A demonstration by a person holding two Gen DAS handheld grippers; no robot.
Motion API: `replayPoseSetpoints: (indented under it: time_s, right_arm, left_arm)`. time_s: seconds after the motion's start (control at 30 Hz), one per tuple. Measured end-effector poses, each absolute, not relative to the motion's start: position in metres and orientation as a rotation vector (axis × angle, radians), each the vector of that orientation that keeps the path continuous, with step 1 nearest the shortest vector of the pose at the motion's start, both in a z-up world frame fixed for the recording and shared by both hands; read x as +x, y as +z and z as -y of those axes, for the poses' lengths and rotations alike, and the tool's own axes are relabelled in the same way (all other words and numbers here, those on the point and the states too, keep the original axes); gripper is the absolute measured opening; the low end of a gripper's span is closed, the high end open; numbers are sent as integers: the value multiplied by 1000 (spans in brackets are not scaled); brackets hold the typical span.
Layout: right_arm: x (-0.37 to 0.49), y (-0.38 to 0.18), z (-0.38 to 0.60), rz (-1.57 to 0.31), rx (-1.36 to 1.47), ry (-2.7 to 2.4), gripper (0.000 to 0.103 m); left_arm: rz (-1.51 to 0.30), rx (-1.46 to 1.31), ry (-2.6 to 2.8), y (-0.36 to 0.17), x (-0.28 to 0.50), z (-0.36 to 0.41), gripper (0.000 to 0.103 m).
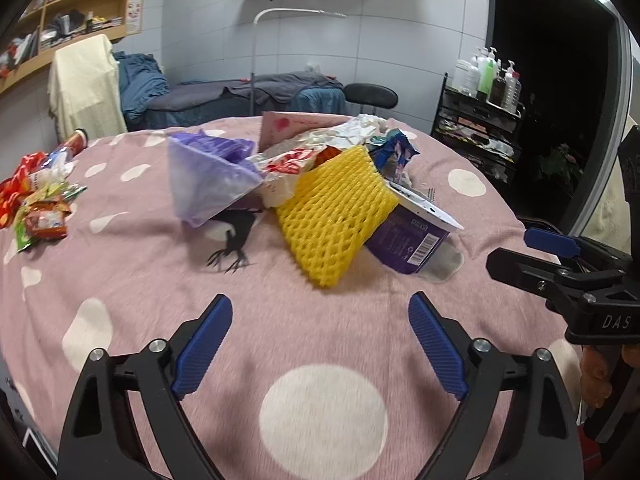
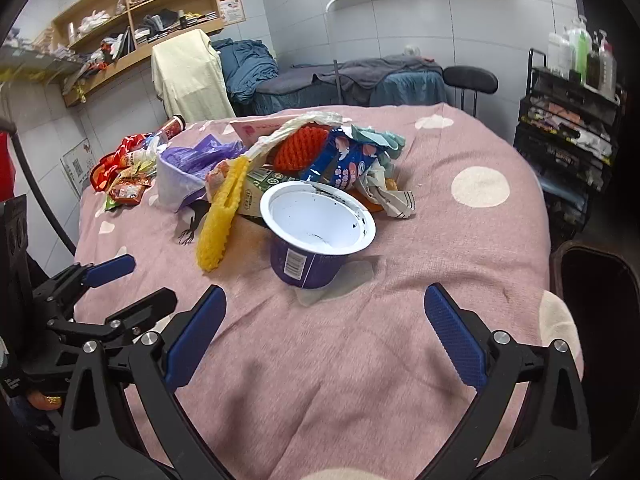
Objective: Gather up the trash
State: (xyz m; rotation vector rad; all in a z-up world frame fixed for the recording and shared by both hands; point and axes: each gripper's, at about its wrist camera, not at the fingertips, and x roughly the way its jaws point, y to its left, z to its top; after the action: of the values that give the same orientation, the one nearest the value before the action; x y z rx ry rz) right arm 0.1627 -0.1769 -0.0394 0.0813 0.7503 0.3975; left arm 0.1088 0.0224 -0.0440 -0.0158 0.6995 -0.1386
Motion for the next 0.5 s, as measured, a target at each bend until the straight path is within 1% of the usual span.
replayPoseSetpoints:
  time_s: [0.03, 0.1, 0.23, 0.3, 0.4, 0.5]
  right_arm:
    - [168, -40, 177, -758, 86, 398, 98]
    - [175, -41, 176, -767, 93, 397, 98]
    - [186, -43, 177, -789, 116, 409, 98]
    - [192, -45, 178, -807, 136, 420, 98]
    - [201, -46, 177, -835, 171, 447, 98]
    - [210, -47, 174, -858, 191, 464, 98]
  left_arm:
    - [-715, -14, -146, -44, 116, -21, 83]
    - [-740, -1, -161, -45, 131, -16, 76]
    - [-775, 54, -164, -48, 155, -7, 71]
    - [-797, 79, -157, -50, 165, -5, 68]
    - [-825, 88, -158, -53, 176, -3, 53]
    - [-833, 52, -162, -52, 176, -8, 28]
